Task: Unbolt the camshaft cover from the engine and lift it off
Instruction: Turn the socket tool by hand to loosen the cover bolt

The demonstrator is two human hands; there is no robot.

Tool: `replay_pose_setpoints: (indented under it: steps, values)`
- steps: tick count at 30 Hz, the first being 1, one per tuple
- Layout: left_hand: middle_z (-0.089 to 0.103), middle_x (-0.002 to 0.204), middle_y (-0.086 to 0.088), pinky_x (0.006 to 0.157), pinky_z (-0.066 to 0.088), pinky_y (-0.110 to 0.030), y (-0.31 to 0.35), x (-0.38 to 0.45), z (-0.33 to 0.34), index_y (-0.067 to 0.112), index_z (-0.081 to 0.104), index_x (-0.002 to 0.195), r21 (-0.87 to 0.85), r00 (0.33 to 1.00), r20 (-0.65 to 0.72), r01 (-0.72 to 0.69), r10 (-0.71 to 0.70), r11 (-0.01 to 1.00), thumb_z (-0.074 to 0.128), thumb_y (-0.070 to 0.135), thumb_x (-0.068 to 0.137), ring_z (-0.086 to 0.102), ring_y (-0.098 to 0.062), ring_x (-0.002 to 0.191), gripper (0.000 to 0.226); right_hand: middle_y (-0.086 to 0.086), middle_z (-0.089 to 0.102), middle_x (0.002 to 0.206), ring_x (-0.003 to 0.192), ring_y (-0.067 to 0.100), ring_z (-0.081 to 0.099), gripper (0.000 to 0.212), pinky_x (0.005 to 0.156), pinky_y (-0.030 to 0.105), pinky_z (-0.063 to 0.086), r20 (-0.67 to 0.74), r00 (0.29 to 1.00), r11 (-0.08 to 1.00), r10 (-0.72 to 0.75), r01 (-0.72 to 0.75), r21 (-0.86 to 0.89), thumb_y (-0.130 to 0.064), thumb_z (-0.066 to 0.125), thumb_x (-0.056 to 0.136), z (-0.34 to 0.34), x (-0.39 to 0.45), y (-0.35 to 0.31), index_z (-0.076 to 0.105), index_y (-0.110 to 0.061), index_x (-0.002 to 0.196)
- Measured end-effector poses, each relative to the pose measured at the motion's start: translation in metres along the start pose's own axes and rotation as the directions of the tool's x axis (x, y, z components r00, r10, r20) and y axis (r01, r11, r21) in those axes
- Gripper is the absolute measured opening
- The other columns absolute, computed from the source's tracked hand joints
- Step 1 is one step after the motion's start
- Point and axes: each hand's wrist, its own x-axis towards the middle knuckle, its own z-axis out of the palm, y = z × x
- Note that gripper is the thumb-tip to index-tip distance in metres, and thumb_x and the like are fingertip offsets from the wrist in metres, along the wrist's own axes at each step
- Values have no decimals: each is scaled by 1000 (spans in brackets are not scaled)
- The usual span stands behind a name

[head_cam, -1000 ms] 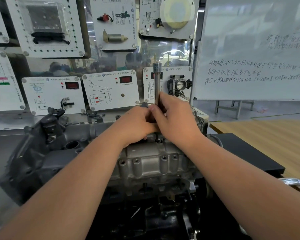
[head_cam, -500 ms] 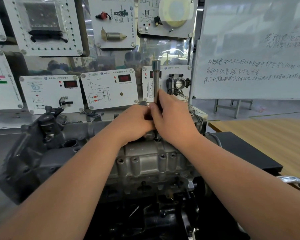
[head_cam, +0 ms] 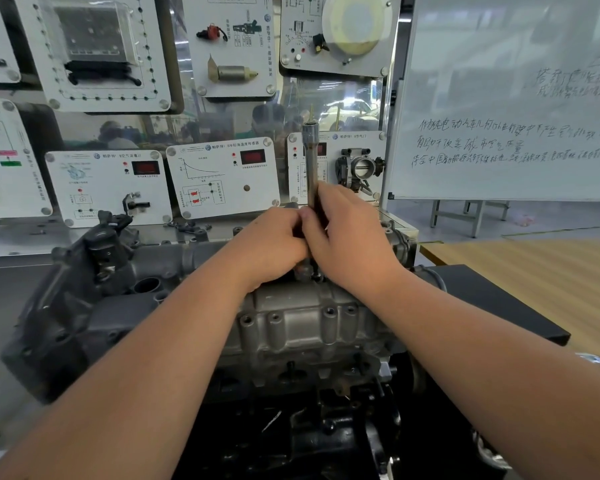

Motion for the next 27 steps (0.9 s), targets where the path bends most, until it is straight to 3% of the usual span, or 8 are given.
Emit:
replay_pose_setpoints:
  steps: [4, 7, 11, 14, 16, 21, 23, 27]
  values:
    - [68, 54, 7, 42, 40, -12, 2, -3, -1, 36, 72, 67, 6, 1000, 11, -23, 23, 1000, 61, 11, 79, 59, 0, 45, 29, 0, 49, 80, 73, 17, 44, 8, 63, 24, 30, 1, 1000, 1000, 15, -15, -1, -15, 60, 98, 0, 2, 1, 55, -10, 94]
    - [62, 49, 18, 41, 35, -8, 2, -3, -2, 51, 68, 63, 3, 998, 2, -70, 70, 998, 68, 7, 80, 54, 5, 42, 47, -6, 53, 90, 79, 11, 48, 34, 65, 15, 34, -11, 998, 998, 56, -56, 20, -25, 65, 97, -1, 3, 2, 59, -8, 126]
    - [64, 55, 17, 49, 39, -12, 4, 0, 0, 50, 69, 70, 50, 998, -4, -68, 68, 996, 70, 21, 77, 54, 5, 48, 30, 0, 55, 82, 74, 18, 49, 11, 62, 26, 32, -25, 1000, 1000, 8, -8, -16, -16, 60, 99, 0, 1, 4, 59, -6, 99]
    - [74, 69, 5, 69, 58, -34, 5, 0, 1, 38, 72, 80, -2, 1000, 7, -12, 12, 1000, 64, 30, 65, 71, -10, 64, 19, -4, 45, 70, 65, 16, 43, 18, 59, 30, 29, -39, 999, 999, 31, -32, -10, -13, 56, 98, 1, 2, 4, 47, -10, 82]
    - [77, 74, 6, 75, 60, -38, 4, -1, 0, 40, 74, 79, -2, 999, 36, -32, 32, 999, 67, 27, 68, 75, -12, 71, 19, -4, 45, 70, 64, 15, 43, 18, 59, 30, 30, -40, 999, 999, 37, -37, -17, -14, 56, 98, 1, 3, 4, 48, -10, 83]
    - [73, 66, 10, 61, 51, -21, 3, -2, -1, 39, 74, 73, 2, 999, 14, -33, 33, 999, 72, 22, 72, 69, -2, 61, 17, 2, 64, 93, 83, 17, 57, 27, 71, 29, 44, -14, 999, 998, 50, -50, 45, -28, 63, 98, -1, 3, 1, 59, -9, 117]
    - [68, 58, 17, 47, 40, -9, 5, -3, 0, 51, 69, 66, 21, 999, -1, -42, 42, 999, 74, 20, 75, 61, 5, 51, 33, 2, 63, 90, 82, 18, 56, 20, 70, 27, 44, -28, 999, 998, 46, -44, 41, -24, 64, 97, -1, 3, 1, 59, -9, 109]
    - [65, 56, 17, 42, 36, -8, 8, -3, 1, 50, 68, 68, -15, 1000, -12, -2, 2, 1000, 66, 35, 62, 56, 6, 48, 17, -2, 46, 74, 70, 18, 45, 21, 59, 25, 28, -55, 998, 1000, 28, -27, 10, -15, 61, 98, 0, 2, 3, 48, -10, 81]
